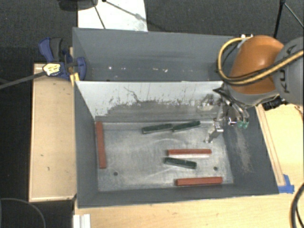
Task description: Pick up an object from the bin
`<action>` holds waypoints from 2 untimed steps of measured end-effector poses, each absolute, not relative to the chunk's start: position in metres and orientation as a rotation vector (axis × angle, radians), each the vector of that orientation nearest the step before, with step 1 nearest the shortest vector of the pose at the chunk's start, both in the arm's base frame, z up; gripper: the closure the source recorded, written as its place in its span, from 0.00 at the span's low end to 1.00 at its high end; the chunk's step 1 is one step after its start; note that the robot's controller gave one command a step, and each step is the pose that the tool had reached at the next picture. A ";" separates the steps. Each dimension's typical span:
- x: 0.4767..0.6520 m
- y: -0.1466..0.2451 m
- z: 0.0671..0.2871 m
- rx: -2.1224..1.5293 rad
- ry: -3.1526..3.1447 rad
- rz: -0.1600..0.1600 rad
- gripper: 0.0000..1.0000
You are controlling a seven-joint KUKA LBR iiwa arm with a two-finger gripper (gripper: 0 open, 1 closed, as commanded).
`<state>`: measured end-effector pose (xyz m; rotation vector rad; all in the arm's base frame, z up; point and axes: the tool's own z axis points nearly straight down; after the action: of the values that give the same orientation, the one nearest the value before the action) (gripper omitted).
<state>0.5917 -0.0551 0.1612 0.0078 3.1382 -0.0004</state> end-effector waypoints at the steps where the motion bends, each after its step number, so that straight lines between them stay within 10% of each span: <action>1: 0.592 -0.055 0.161 0.007 3.138 0.000 0.00; 2: 0.510 -0.094 0.074 -0.006 3.133 -0.003 1.00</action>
Offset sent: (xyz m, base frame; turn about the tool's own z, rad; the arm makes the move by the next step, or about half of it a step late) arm -0.0847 -0.0375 -0.0912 -0.0102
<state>0.5100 -0.0938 0.0738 -0.0059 3.1330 -0.0028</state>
